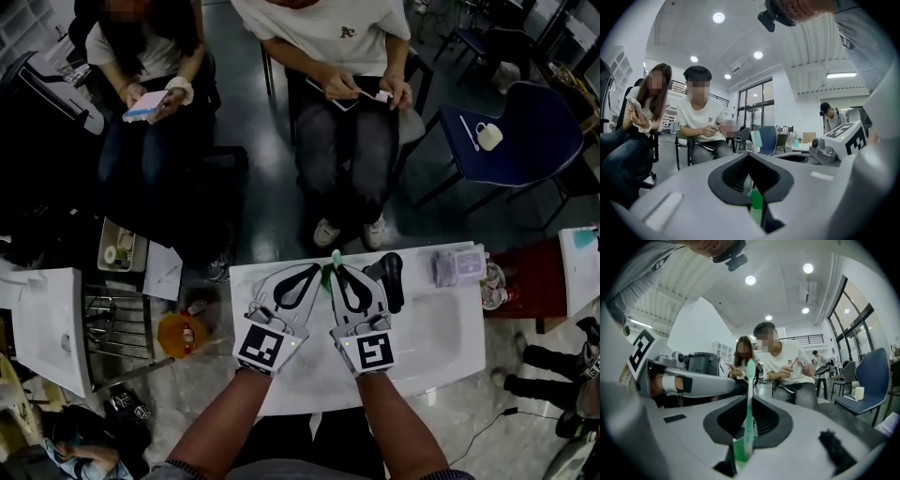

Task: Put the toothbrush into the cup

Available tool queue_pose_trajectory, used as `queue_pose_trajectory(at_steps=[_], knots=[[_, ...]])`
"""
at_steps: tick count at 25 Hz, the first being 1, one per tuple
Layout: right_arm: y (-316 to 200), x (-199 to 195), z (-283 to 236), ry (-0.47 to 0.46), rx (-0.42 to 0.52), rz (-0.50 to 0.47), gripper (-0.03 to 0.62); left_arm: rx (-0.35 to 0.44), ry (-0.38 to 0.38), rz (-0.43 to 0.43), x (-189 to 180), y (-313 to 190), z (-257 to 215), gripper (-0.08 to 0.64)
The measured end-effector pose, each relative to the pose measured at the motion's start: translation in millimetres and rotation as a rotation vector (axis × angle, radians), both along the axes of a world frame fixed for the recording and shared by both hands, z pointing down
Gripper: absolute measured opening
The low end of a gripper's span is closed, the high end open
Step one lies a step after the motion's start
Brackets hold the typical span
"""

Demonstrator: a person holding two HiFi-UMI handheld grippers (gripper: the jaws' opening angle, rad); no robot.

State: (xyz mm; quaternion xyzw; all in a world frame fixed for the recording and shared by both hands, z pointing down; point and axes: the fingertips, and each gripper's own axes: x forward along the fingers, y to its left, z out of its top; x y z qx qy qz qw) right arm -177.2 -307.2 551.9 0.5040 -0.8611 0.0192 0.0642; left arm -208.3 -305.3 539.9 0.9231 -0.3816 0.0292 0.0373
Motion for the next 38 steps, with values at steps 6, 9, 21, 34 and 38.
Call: queue_pose_trajectory(at_steps=[6,9,21,34,38], knots=[[-2,-3,18,0.029,0.021,-0.011,0.041,-0.022,0.013,-0.003,2,-5,5,0.006],[-1,0,31,0.021,-0.018,0.016,0.041,-0.022,0.006,-0.024,-2,-3,9,0.006],[2,0,35,0.025,-0.027,0.000,0.049,-0.057,0.027,-0.044,-4,-1,7,0.006],[33,-15,-24,-0.003,-0.074,-0.138,0.014,-0.027,0.031,0.012,-5,21,-17,0.006],[51,-18,-60,-0.011,-0.045,-0.201,0.014,-0.042,0.035,0.019,-10,38,-39,0.006]])
